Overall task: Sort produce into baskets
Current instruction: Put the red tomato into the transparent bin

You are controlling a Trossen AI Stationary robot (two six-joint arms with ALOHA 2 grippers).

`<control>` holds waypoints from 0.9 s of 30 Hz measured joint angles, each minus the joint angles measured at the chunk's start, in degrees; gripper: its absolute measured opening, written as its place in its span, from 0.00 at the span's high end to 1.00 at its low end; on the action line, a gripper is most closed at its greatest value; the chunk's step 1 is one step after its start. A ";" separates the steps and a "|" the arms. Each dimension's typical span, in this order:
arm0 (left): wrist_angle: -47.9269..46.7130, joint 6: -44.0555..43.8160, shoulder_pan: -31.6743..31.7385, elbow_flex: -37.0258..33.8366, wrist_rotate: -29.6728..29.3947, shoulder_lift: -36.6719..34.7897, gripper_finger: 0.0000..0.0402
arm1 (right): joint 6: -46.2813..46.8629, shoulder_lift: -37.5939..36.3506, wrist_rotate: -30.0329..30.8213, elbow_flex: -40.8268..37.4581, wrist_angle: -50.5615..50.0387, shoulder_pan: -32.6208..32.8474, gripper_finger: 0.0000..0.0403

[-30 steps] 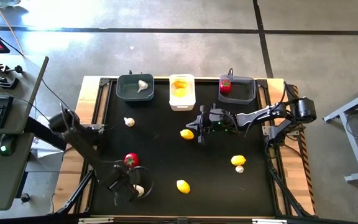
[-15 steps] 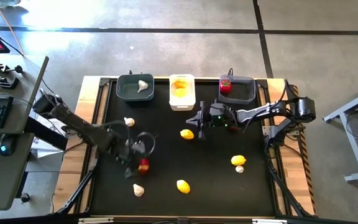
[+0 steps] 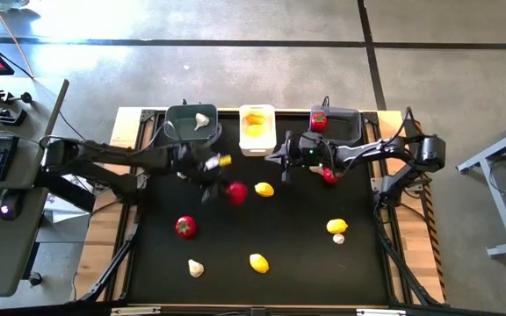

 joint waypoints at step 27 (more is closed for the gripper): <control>52.78 -28.31 28.65 -0.52 23.74 22.10 0.51 | -7.38 -0.04 4.41 23.60 -24.47 -0.76 0.25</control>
